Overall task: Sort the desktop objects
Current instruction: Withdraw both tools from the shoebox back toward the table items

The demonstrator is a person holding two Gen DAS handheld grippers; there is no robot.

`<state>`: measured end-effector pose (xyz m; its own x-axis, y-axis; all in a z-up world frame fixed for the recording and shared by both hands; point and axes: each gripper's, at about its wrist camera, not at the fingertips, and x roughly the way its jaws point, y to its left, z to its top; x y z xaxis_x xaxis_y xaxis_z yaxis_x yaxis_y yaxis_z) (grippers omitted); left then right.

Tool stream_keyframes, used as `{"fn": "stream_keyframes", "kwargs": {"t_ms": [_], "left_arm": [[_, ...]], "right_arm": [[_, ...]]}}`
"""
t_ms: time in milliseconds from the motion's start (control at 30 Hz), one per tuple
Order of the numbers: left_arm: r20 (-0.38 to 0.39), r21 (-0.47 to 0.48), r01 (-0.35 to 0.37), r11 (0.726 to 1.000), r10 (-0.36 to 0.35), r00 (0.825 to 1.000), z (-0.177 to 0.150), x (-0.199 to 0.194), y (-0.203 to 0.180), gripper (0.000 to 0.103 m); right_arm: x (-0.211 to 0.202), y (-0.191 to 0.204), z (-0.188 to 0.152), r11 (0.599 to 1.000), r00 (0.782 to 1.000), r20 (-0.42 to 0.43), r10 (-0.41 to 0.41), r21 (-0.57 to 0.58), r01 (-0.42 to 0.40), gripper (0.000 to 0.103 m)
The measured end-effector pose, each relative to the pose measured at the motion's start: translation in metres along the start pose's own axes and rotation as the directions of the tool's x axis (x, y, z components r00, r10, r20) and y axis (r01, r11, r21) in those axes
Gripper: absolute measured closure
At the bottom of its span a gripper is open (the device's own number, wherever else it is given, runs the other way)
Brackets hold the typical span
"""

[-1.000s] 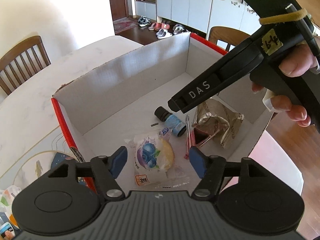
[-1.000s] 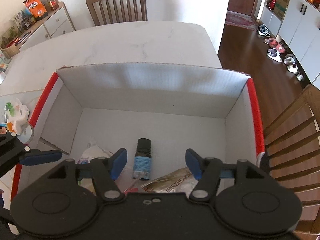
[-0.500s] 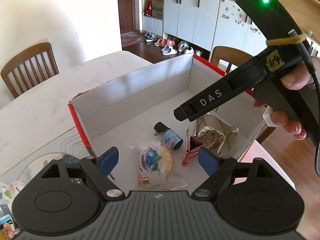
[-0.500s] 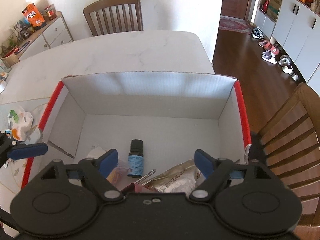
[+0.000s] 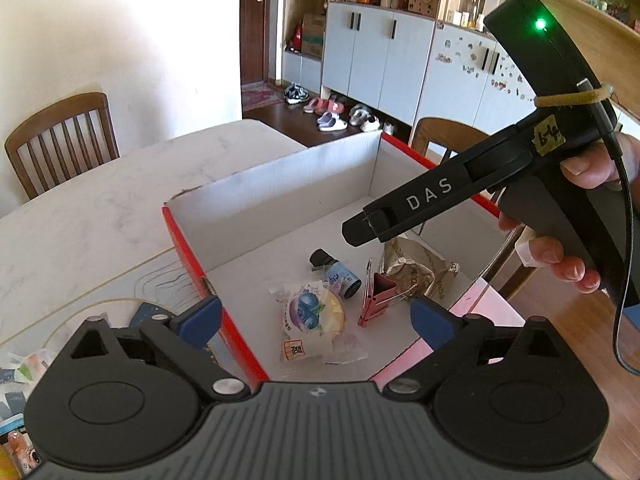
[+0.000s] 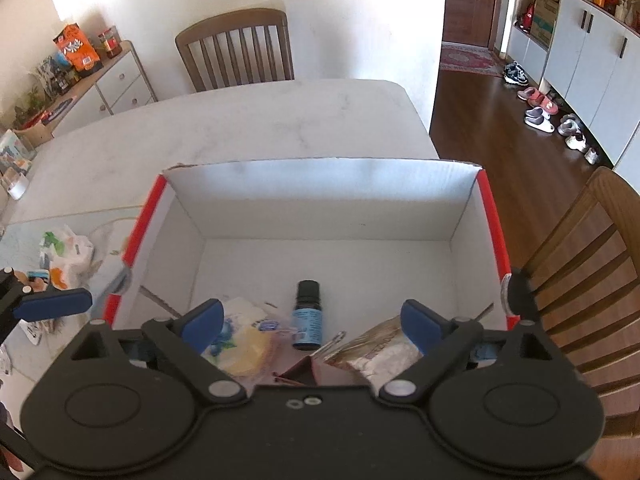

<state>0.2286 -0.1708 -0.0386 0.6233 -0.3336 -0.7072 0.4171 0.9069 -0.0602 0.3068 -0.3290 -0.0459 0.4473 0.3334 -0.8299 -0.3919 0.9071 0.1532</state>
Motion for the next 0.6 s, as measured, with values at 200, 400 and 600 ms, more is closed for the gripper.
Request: {"fn": "stream_keyframes", "kwargs": {"t_ms": [200,400,600], "left_arm": [[0.025,-0.001,0.018,1.0,-0.018,1.0,-0.007,-0.017,0.009,0.002],[0.044,-0.001,0.034,0.999,-0.034,0.998,-0.014,-0.033,0.022,0.002],[0.062,0.004,0.04,0.999,-0.04,0.997,-0.024,-0.049,0.036,0.002]], "right_arm": [[-0.012,0.013,-0.002,1.0,1.0,0.02,-0.007,0.022,0.006,0.005],[-0.018,0.034,-0.003,0.999,0.999,0.033,-0.017,0.038,0.016,0.005],[-0.025,0.057,-0.003,0.999,0.999,0.048,-0.014,0.049,0.012,0.005]]}}
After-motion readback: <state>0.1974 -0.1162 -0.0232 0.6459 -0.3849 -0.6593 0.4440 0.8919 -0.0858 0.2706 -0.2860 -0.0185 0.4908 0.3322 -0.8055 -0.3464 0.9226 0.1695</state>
